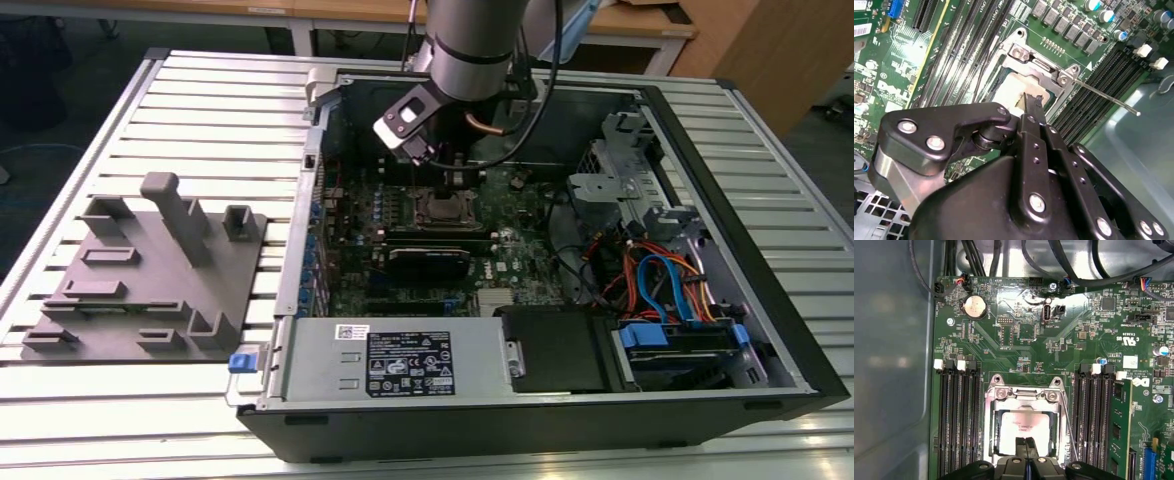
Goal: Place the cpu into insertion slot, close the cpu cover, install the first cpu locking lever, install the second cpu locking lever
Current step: 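Install the first cpu locking lever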
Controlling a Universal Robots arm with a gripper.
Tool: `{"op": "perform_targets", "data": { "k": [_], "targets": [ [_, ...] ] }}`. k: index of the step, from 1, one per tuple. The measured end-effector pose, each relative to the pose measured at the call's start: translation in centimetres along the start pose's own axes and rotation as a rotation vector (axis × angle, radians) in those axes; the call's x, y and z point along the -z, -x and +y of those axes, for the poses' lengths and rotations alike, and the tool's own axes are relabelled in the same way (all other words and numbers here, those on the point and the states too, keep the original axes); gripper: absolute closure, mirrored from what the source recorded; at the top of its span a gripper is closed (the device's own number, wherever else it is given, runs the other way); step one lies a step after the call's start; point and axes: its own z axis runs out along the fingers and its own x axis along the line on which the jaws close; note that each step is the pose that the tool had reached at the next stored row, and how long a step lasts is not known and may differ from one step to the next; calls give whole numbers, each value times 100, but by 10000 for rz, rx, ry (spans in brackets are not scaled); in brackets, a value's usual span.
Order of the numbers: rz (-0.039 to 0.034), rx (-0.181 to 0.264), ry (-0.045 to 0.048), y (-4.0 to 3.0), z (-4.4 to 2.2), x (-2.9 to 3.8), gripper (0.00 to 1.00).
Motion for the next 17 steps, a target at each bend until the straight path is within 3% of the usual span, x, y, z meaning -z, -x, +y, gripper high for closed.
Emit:
{"op": "perform_targets", "data": {
  "k": [17],
  "targets": [
    [-3, 0, 0, -5, -3, 122, 90]
  ]
}}
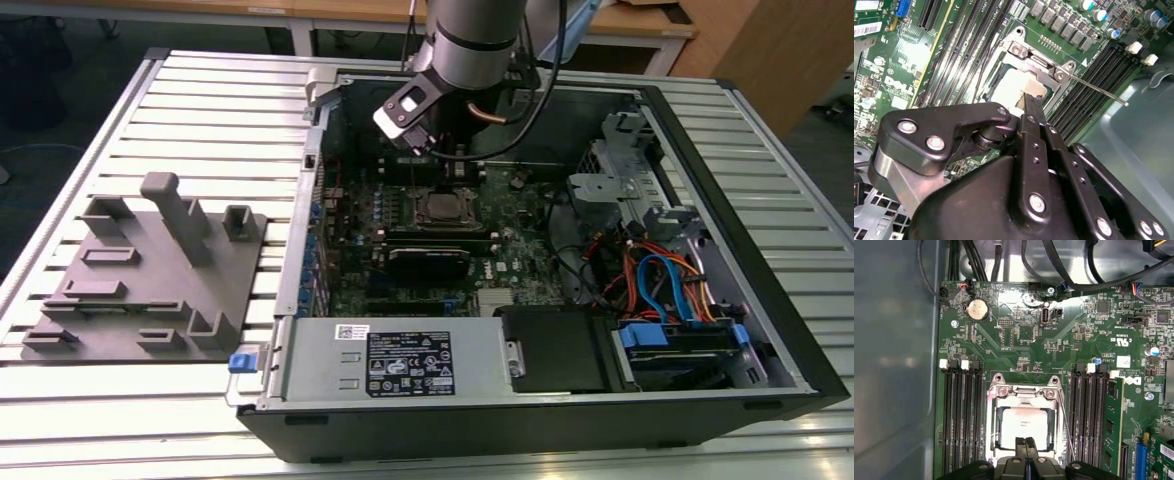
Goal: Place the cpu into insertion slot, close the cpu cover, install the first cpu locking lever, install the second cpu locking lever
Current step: 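Install the first cpu locking lever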
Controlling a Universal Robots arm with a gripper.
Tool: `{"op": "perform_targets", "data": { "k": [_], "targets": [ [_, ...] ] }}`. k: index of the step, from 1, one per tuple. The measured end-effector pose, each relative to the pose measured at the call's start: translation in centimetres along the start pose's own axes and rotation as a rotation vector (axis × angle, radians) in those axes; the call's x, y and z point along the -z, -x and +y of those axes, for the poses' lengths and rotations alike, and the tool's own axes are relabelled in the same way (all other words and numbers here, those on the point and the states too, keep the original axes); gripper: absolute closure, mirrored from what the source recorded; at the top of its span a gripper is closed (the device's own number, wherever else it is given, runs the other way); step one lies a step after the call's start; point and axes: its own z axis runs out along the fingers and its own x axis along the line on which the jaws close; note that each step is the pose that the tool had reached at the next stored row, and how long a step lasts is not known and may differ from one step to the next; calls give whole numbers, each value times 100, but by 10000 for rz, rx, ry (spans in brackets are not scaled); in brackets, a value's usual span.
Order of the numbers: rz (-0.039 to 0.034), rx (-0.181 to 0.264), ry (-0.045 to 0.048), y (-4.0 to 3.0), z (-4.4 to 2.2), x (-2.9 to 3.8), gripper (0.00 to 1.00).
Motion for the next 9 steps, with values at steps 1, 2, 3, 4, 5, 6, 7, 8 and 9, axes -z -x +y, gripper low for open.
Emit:
{"op": "perform_targets", "data": {
  "k": [1, 2, 3, 4, 5, 6, 7, 8, 9],
  "targets": [
    [0, 0, 0, 0, 0, 7, 90],
    [2, 0, 1, -1, 0, 9, 90],
    [4, 0, 3, -1, 0, 9, 90],
    [3, 0, 2, -1, 0, 11, 90],
    [2, 0, 1, -1, 0, 13, 90],
    [1, 0, 1, -1, 0, 14, 90],
    [-3, 0, -1, -1, -1, 19, 90],
    [-2, 0, -1, -1, -1, 28, 90],
    [0, 0, 0, -2, -1, 39, 90]
  ]
}}
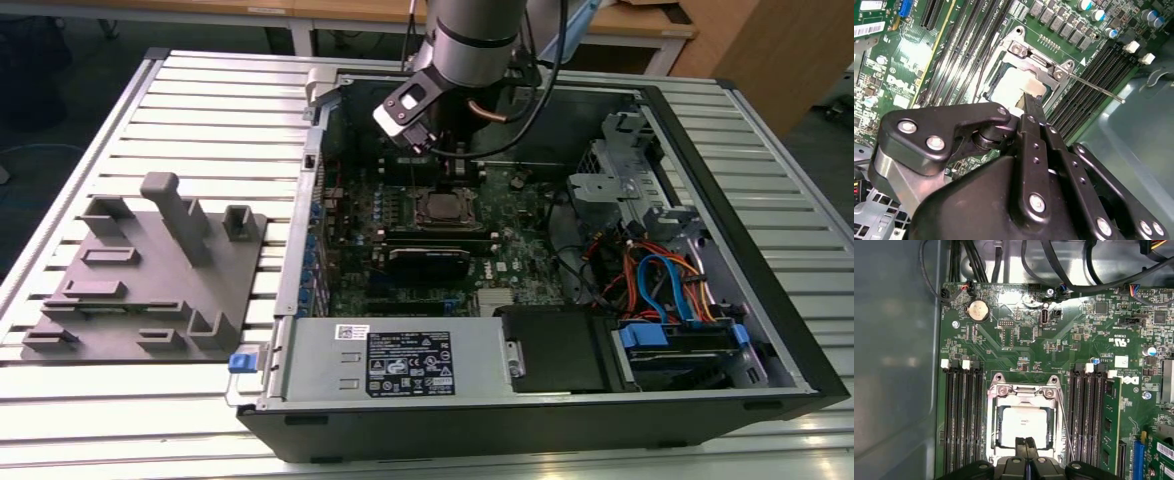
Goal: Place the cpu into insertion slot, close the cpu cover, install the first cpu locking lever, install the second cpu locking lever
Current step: 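Install the first cpu locking lever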
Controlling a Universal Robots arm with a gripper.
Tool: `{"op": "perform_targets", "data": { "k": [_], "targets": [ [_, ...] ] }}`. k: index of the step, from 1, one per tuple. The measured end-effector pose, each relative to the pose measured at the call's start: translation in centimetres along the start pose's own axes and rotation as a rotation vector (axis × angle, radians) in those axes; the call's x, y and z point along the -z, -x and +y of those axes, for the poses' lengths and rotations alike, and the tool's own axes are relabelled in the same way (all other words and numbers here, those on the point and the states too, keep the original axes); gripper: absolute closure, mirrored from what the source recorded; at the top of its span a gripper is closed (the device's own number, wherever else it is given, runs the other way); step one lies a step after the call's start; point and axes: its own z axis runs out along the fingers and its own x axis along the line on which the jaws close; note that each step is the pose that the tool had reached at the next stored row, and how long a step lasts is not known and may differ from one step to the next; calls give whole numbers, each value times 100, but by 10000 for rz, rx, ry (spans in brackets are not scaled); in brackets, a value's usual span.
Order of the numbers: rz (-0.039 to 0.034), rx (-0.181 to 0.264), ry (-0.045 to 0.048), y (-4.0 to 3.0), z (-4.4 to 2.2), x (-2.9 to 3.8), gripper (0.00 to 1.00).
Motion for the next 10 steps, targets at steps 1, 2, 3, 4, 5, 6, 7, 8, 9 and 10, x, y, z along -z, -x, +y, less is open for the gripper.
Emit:
{"op": "perform_targets", "data": {
  "k": [1, 2, 3, 4, 5, 6, 7, 8, 9, 10],
  "targets": [
    [0, 0, 0, -1, 0, 12, 90],
    [0, 0, 0, -1, -1, 22, 90],
    [0, 0, 0, -1, -1, 30, 90],
    [0, 0, 0, -2, -1, 38, 90],
    [0, 0, 0, -2, -1, 43, 90],
    [3, 0, 2, -2, -1, 43, 90],
    [4, 0, 3, -3, -1, 45, 90],
    [-1, 0, -1, -2, -1, 52, 90],
    [-1, 0, 0, -3, -2, 62, 90],
    [1, 0, 1, -4, -2, 76, 90]
  ]
}}
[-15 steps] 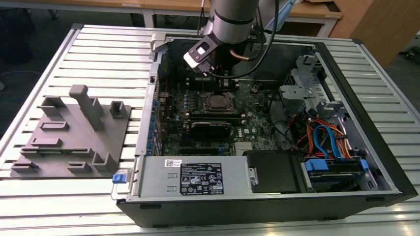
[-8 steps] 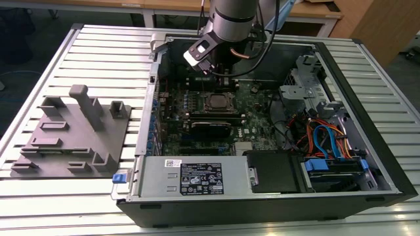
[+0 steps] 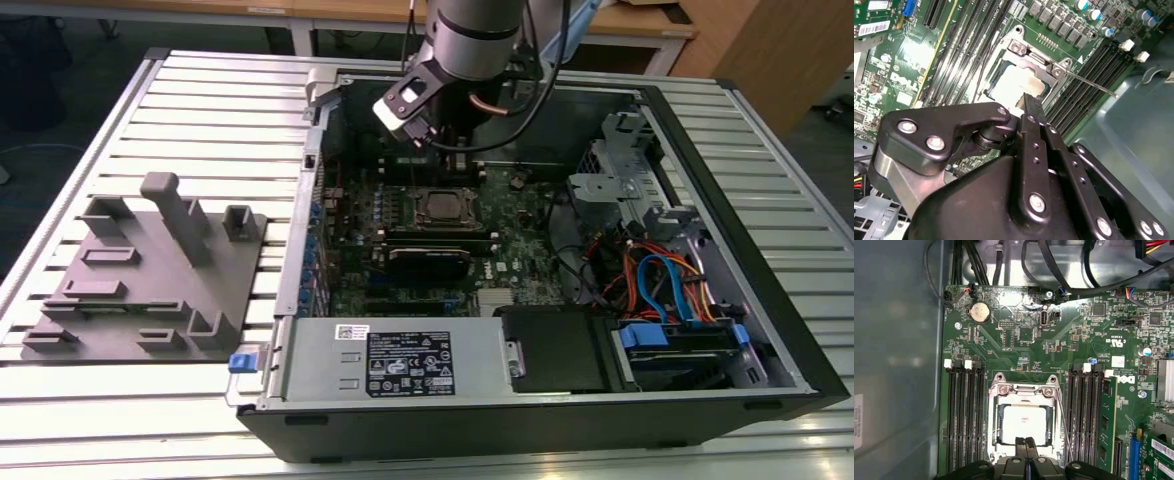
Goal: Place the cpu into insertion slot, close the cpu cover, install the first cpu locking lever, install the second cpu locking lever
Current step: 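Install the first cpu locking lever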
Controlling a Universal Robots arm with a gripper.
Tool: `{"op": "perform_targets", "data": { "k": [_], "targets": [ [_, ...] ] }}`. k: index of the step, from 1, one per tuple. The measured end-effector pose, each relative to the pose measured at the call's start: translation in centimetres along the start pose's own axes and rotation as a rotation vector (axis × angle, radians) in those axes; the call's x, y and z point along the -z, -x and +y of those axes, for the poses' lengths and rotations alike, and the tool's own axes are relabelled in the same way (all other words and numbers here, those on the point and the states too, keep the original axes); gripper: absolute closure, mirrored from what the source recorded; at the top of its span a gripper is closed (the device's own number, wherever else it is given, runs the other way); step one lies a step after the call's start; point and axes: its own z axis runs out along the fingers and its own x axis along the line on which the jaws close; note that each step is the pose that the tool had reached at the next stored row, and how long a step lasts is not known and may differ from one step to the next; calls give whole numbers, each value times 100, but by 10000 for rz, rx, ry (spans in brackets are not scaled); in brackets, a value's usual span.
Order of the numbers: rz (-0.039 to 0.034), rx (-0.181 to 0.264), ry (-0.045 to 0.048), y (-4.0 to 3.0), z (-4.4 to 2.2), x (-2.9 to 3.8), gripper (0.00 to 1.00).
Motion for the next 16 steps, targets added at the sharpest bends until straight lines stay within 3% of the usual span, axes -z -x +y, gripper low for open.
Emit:
{"op": "perform_targets", "data": {
  "k": [4, 16],
  "targets": [
    [0, 0, 0, -2, -1, 48, 90],
    [-1, 0, -1, -3, -2, 82, 90]
  ]
}}
